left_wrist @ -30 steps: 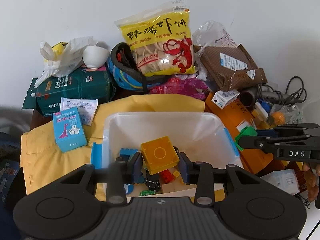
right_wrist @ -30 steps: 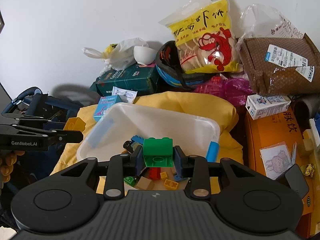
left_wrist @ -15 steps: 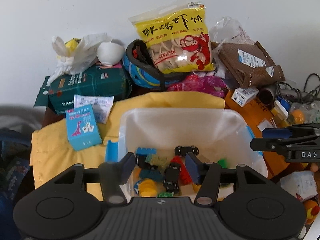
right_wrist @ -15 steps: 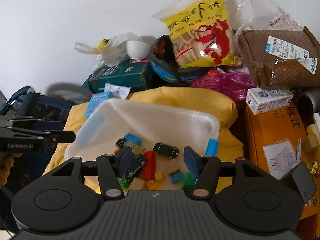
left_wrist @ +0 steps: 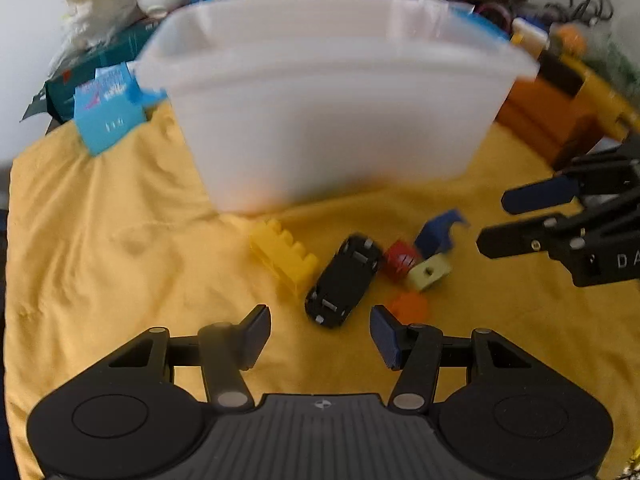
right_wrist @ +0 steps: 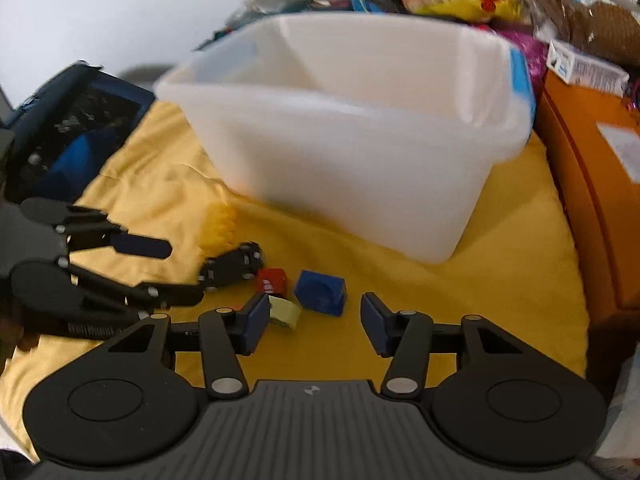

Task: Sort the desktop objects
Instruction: 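Grasp the blue cube with the right tool while the left tool grasps a black toy car, then drop the blue cube into the bin with the right tool while the left tool drops the black car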

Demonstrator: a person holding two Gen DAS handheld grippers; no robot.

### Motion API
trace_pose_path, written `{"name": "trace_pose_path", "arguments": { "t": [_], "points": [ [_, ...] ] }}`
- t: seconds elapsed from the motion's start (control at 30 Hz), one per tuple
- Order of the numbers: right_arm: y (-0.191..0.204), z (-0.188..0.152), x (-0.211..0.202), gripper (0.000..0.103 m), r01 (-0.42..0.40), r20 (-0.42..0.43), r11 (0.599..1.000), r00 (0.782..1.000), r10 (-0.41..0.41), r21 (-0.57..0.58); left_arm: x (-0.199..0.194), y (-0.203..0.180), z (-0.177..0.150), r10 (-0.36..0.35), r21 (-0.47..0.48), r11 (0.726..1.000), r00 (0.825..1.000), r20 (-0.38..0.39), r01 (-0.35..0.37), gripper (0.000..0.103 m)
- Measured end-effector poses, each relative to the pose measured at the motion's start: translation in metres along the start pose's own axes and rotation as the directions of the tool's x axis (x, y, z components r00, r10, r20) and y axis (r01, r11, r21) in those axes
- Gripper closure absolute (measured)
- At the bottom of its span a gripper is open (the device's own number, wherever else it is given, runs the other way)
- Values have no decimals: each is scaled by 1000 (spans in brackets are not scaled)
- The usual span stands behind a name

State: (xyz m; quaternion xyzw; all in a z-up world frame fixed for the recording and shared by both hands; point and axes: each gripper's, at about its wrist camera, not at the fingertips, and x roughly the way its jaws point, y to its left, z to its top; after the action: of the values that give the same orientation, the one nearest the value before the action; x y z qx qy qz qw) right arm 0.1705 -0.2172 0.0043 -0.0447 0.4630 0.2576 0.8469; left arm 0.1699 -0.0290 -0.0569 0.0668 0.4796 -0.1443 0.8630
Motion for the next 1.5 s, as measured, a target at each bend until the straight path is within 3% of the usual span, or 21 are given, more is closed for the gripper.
{"name": "trace_pose_path", "arguments": {
  "t": [0.3, 0.33, 0.4, 0.43, 0.63, 0.83, 1.17, 1.37, 1.5],
  "points": [
    [0, 0, 37, 49, 31, -26, 996, 999, -29, 82, 26, -12, 11, -26, 51, 998, 999, 24, 25, 44],
    [-3, 0, 39, 50, 21, -19, 994, 1000, -19, 107, 30, -10, 12, -22, 52, 998, 1000, 10, 21, 47],
    [-8, 2, 42, 62, -5, -25, 992, 1000, 8, 129, 33, -8, 12, -35, 45, 998, 999, 11, 34, 56],
    [-9, 3, 41, 62, -6, -26, 992, 1000, 9, 127, 32, -7, 13, -43, 42, 998, 999, 15, 43, 66],
    [-15, -4, 14, 63, -47, 16, 993, 999, 46, 113, 6, -1, 5, -77, 52, 996, 996, 42, 75, 70],
    [-19, 9, -42, 63, -99, 100, 991, 991, 91, 85, -50, 10, 9, -110, -25, 993, 989, 100, 113, 69],
    [-27, 84, -108, 63, -104, 236, 994, 968, 91, 43, -116, 26, 85, -116, -80, 987, 962, 248, 139, 69],
    [-45, 121, -112, 62, -76, 263, 993, 964, 50, 87, -119, 39, 137, -87, -116, 986, 965, 248, 119, 69],
    [-53, 131, -103, 62, -67, 237, 992, 971, 41, 103, -119, 40, 153, -76, -112, 988, 966, 247, 106, 69]
  ]
}}
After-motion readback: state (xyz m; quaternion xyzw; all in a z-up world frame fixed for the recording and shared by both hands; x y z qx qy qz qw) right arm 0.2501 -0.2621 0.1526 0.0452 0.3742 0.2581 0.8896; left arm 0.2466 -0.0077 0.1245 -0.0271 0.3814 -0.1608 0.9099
